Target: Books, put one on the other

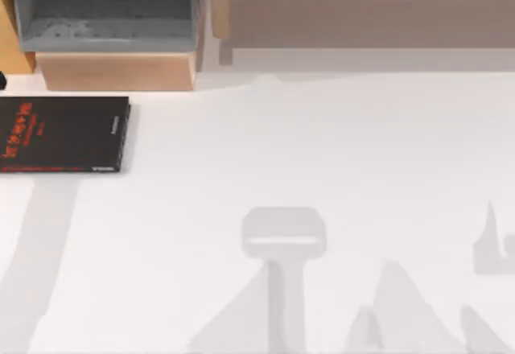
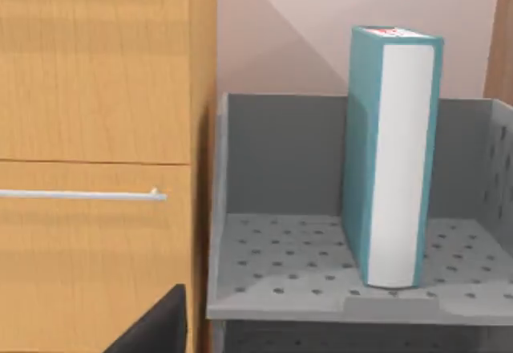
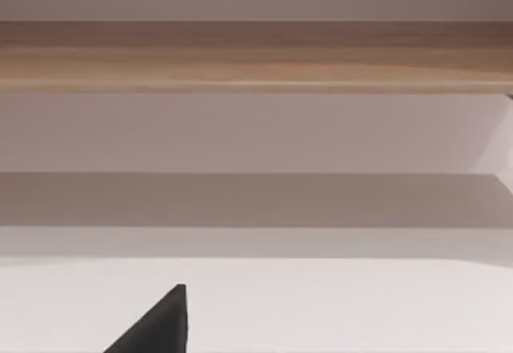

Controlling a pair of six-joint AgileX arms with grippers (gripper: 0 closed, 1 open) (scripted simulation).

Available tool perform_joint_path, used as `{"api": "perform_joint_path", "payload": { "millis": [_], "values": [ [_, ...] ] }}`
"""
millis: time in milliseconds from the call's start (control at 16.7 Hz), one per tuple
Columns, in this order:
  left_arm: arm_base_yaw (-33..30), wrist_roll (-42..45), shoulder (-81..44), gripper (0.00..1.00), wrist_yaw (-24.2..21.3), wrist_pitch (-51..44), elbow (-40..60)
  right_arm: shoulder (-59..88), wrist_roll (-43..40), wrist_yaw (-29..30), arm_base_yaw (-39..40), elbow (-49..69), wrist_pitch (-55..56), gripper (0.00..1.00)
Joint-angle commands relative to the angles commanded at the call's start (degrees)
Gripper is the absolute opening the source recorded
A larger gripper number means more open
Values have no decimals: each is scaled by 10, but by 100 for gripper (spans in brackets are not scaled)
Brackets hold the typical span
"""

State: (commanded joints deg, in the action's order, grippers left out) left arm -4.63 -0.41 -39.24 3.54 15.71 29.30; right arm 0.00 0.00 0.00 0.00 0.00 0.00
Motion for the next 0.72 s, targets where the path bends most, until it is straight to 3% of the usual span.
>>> {"api": "perform_joint_path", "payload": {
  "millis": [420, 720],
  "values": [
    [-41, -2, -436, 100, 34, 130, 254, 0, 0, 0, 0, 0, 0, 100],
    [-61, -2, -637, 100, 51, 194, 379, 0, 0, 0, 0, 0, 0, 100]
  ]
}}
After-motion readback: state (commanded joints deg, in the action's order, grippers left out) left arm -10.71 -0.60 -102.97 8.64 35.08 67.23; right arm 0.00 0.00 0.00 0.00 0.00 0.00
